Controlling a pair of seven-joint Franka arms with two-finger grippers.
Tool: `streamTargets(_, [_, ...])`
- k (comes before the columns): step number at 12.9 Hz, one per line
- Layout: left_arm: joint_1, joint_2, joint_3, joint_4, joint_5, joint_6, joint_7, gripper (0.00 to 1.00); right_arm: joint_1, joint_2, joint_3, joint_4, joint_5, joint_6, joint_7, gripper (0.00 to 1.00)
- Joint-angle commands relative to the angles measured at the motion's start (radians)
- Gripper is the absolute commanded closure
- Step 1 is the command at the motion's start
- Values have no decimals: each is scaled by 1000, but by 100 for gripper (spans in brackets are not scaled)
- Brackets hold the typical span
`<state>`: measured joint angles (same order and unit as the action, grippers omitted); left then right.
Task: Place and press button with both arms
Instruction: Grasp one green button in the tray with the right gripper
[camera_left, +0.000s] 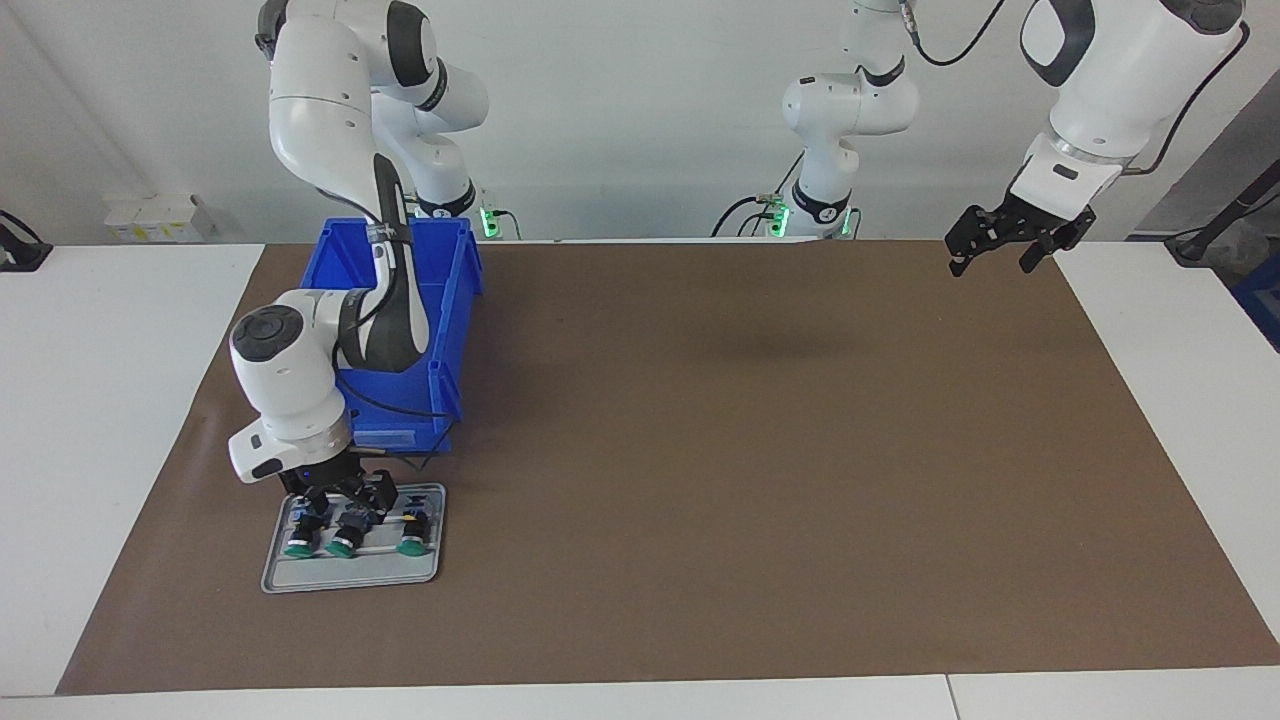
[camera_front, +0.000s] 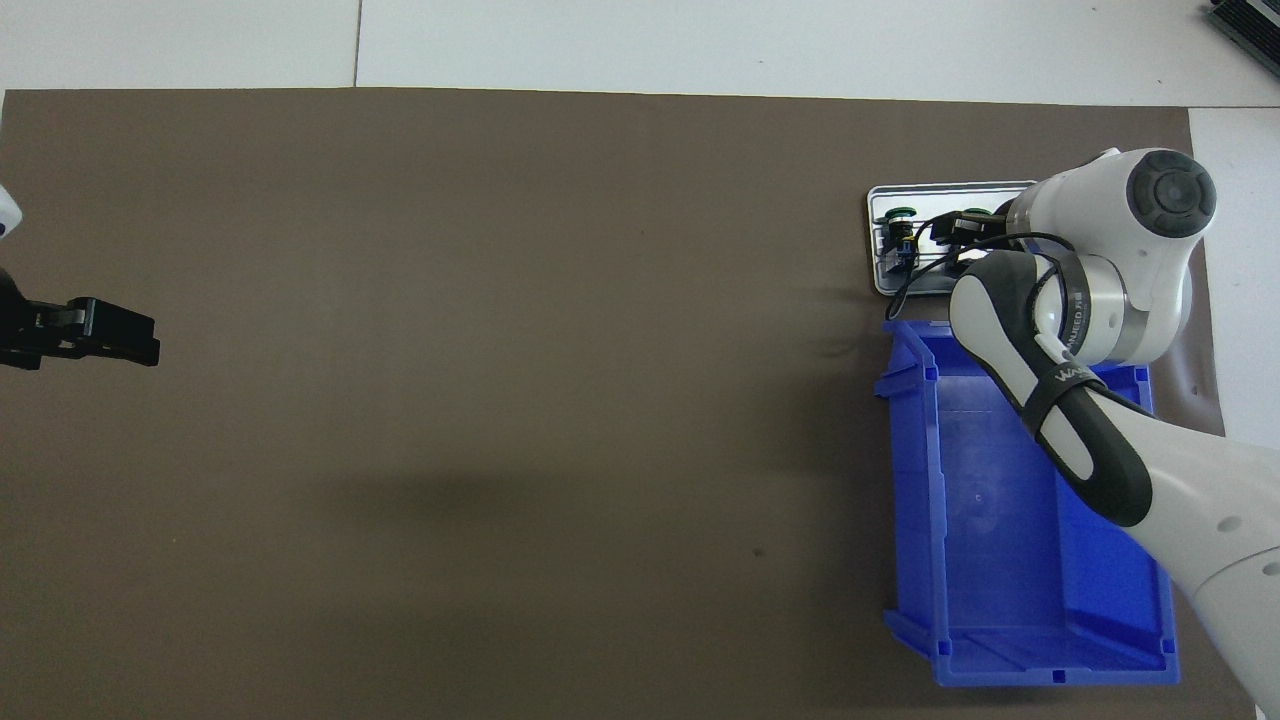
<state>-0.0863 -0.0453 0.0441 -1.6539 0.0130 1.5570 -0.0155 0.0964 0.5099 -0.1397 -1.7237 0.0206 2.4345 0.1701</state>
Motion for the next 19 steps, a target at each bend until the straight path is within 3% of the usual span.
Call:
streamTargets(1, [2, -30, 0, -30, -7, 0, 9, 0, -11, 18, 5, 4, 22, 34, 6, 12])
streamTargets(7, [2, -28, 0, -30, -7, 0, 9, 0, -15, 45, 5, 6, 24, 80, 9, 17])
streamTargets(8, [3, -28, 0, -30, -7, 0, 9, 0, -15, 45, 5, 6, 24, 81, 9, 22])
streamTargets(9, [2, -28, 0, -30, -7, 2, 9, 0, -18, 45, 5, 6, 24, 81, 8, 36])
streamTargets(11, [2, -30, 0, -30, -7, 2, 9, 0, -24, 45, 5, 0, 24, 78, 21, 100])
streamTargets(15, [2, -30, 0, -30, -7, 0, 9, 0, -21, 49, 3, 73, 21, 17, 25, 100])
streamTargets(19, [2, -28, 0, -30, -7, 2, 9, 0, -18, 18, -3, 242, 16, -190, 187, 100])
